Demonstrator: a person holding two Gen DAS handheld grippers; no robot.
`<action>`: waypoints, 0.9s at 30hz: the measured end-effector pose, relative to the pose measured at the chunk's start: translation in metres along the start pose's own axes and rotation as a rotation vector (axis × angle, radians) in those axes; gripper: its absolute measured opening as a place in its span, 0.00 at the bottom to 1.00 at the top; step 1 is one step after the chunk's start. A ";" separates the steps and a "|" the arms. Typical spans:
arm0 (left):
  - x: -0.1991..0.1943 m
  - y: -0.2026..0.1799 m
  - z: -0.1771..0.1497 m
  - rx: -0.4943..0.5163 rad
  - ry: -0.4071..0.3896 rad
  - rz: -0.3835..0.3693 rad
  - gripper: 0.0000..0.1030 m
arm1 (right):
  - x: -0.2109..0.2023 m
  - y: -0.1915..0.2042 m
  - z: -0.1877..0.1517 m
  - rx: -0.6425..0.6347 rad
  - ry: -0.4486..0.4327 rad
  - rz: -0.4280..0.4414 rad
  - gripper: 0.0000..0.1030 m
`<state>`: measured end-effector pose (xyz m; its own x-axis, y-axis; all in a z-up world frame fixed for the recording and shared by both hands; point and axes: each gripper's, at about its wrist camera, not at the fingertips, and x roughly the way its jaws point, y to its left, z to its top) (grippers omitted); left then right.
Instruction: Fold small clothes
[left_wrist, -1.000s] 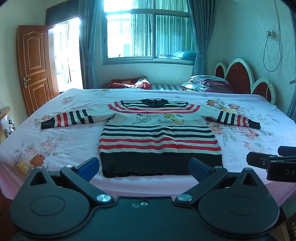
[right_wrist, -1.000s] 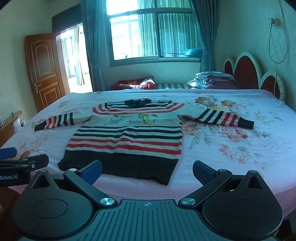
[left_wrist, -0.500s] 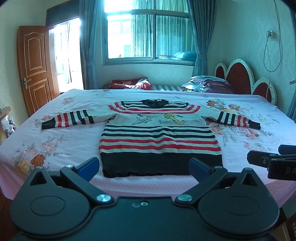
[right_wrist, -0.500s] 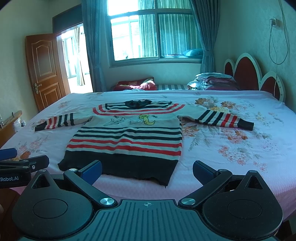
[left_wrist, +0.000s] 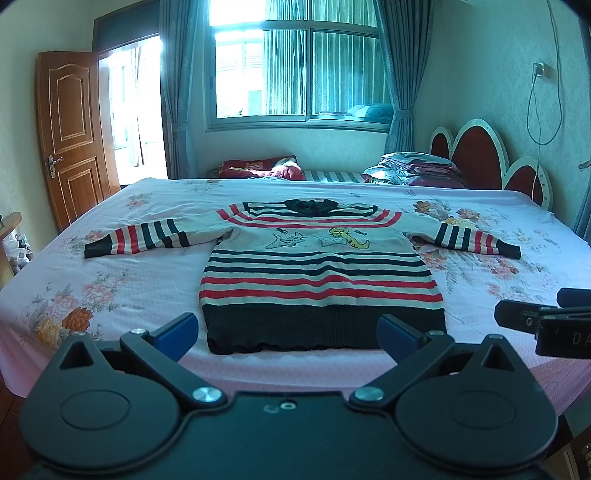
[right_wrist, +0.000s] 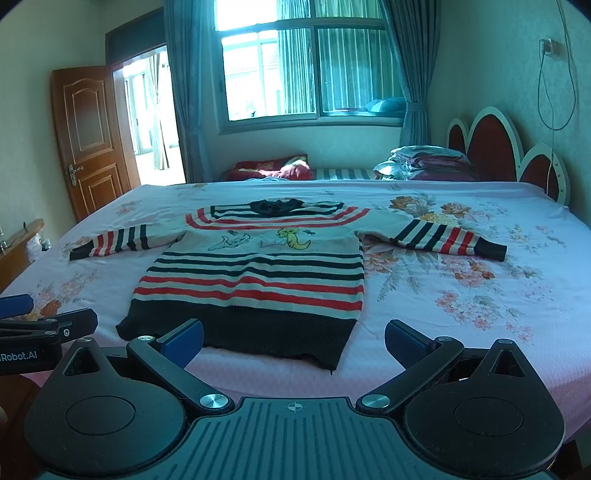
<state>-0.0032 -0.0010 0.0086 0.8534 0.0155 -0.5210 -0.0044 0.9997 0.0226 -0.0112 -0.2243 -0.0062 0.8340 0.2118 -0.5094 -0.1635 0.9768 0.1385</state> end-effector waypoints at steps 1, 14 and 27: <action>0.000 0.000 0.000 0.000 0.001 0.000 1.00 | 0.000 0.000 0.000 -0.001 0.001 0.001 1.00; 0.001 0.004 -0.001 0.003 0.001 0.014 1.00 | 0.004 0.000 0.001 -0.006 0.003 0.013 1.00; 0.002 0.000 -0.003 0.010 -0.003 0.014 1.00 | 0.003 -0.002 0.001 -0.010 0.003 0.007 1.00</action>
<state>-0.0033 -0.0009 0.0047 0.8547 0.0295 -0.5182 -0.0113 0.9992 0.0382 -0.0074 -0.2256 -0.0074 0.8311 0.2185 -0.5114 -0.1744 0.9756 0.1335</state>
